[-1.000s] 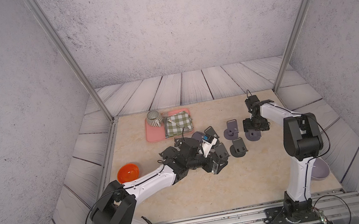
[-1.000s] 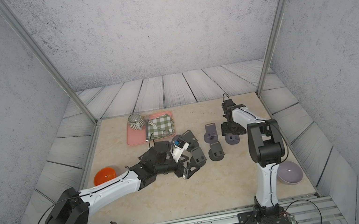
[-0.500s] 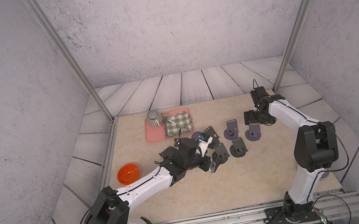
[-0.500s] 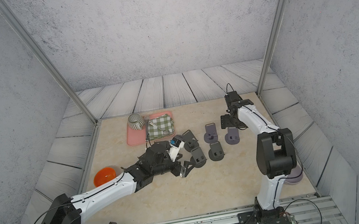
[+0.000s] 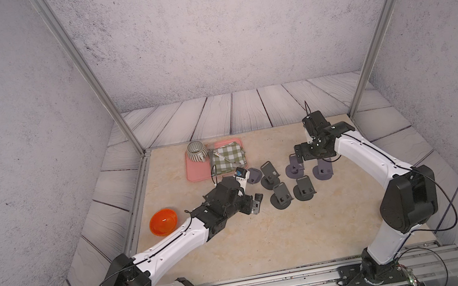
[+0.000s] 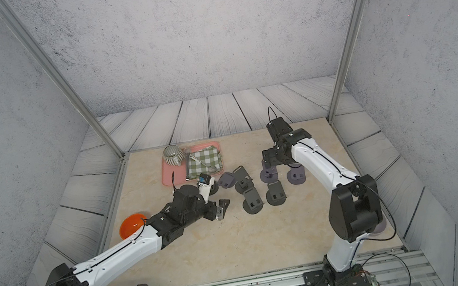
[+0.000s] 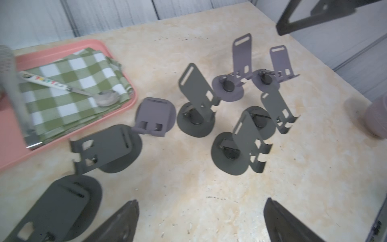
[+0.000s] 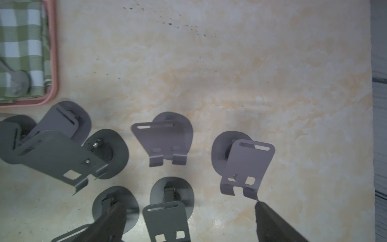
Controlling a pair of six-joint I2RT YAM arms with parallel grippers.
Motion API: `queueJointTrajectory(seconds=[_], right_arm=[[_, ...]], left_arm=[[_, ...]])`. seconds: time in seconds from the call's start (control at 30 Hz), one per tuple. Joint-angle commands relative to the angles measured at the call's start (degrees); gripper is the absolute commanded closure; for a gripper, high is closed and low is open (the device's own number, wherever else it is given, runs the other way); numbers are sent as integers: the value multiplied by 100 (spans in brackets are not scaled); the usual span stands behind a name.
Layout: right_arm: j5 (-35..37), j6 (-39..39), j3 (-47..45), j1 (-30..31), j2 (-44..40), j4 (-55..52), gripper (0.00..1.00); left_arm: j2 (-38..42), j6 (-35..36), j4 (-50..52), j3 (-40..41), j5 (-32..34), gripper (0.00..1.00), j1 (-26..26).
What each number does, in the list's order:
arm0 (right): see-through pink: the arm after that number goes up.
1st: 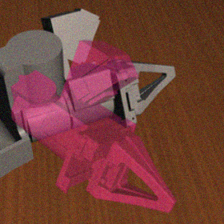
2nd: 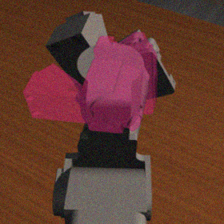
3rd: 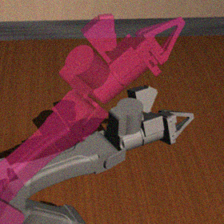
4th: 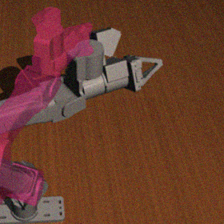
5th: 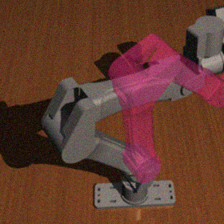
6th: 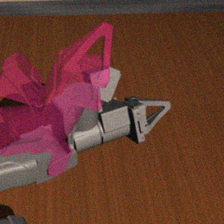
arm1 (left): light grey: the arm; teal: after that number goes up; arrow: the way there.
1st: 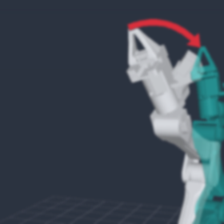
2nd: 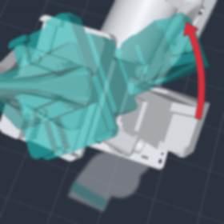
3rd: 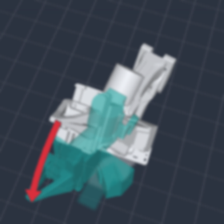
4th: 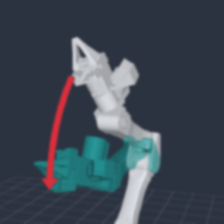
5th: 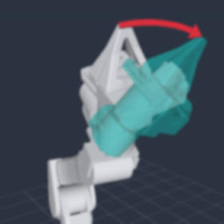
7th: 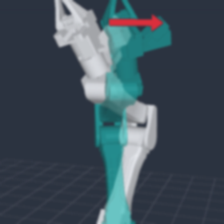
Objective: Open the phone stand
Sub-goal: Place the phone stand at the center of the board, then adjust the phone stand at the center of the board.
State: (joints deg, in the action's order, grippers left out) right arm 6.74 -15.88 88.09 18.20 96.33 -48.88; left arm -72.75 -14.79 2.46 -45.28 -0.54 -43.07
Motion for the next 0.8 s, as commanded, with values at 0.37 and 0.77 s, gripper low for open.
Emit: queueJointTrajectory(seconds=[0.37, 0.77], right_arm=[[-1119, -292, -100, 1179, -338, 432, 1], [-1527, -543, -536, 1836, -560, 1118, 8]], left_arm=[[33, 2, 592, 166, 1054, 2, 742], [-661, -464, 217, 121, 1020, 0, 1812]])
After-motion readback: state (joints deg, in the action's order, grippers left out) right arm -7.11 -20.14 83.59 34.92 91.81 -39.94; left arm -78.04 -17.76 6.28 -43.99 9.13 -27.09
